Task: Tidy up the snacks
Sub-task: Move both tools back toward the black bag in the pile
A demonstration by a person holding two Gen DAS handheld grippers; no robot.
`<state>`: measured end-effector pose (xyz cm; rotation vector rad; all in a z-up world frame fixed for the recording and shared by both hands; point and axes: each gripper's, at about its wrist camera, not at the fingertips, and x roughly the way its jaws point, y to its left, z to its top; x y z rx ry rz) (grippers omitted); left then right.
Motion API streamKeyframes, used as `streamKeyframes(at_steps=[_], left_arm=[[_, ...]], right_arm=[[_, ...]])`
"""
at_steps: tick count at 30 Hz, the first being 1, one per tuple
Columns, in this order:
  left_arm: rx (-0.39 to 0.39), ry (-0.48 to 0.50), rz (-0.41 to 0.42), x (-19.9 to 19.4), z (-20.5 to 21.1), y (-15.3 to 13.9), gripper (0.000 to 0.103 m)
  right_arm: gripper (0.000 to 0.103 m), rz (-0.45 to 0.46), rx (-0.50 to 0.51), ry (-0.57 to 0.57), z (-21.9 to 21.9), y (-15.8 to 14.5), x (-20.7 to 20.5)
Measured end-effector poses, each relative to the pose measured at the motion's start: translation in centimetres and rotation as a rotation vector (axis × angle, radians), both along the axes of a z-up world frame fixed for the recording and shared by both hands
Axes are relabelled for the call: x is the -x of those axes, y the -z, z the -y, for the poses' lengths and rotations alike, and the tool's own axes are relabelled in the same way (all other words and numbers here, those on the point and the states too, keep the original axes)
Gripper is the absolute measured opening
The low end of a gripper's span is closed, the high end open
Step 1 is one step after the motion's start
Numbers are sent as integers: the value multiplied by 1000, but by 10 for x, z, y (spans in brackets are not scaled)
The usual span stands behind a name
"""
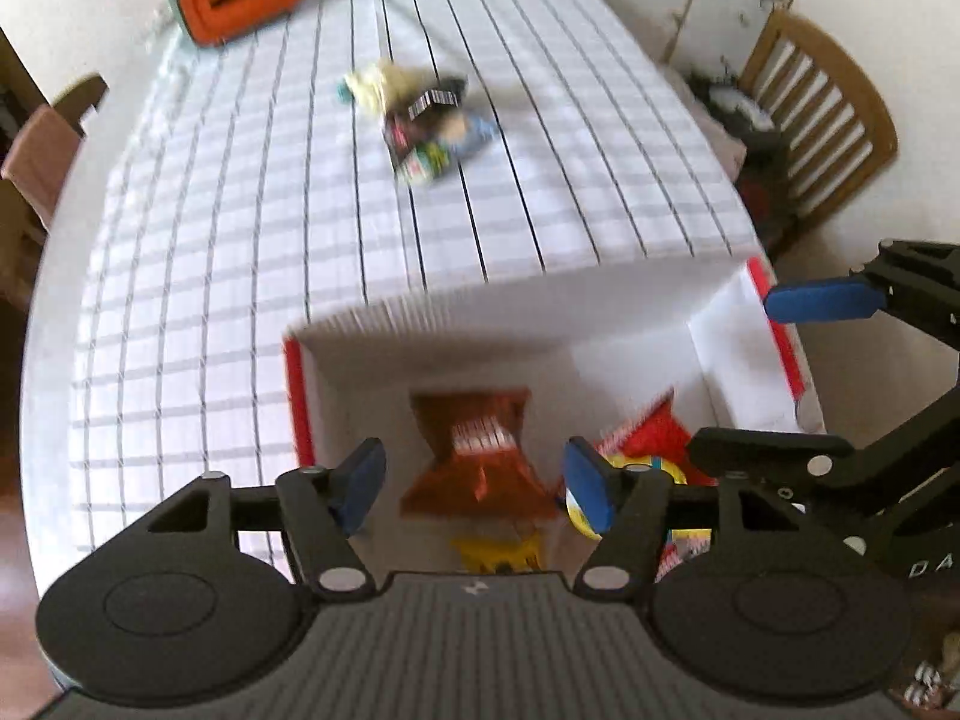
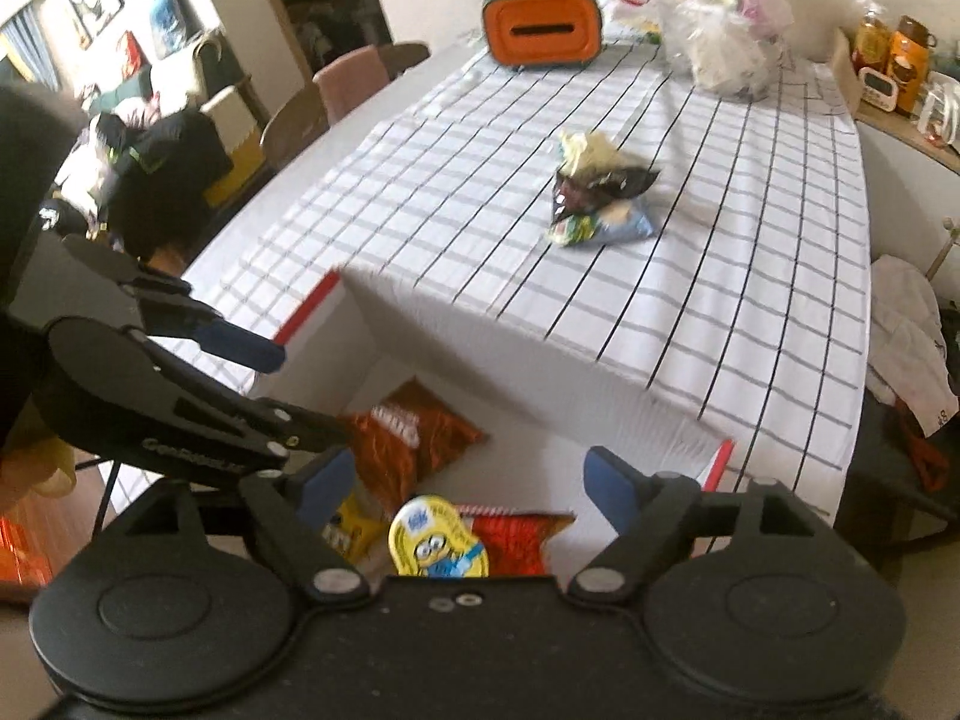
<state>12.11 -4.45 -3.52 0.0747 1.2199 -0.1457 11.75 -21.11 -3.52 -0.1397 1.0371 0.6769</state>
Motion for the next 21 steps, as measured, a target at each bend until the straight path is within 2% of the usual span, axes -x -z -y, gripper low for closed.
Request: streamKeyframes(at_steps=[5, 8, 10, 16, 21], left_arm=[[-17, -3, 89, -11, -5, -19, 69], [-17, -8, 140, -17, -8, -27, 74], [-5, -17, 167, -21, -11, -34, 76], [18, -33, 254, -40, -20, -43, 82], [19, -60, 291, -63, -29, -43, 82]], right_arm=[[90, 34, -26, 28, 4, -14, -15], [92, 48, -37, 47, 5, -21, -25], [97, 65, -49, 58, 5, -26, -31], [100, 111, -75, 82, 2, -37, -55], [100, 90, -119, 112, 2, -39, -83]])
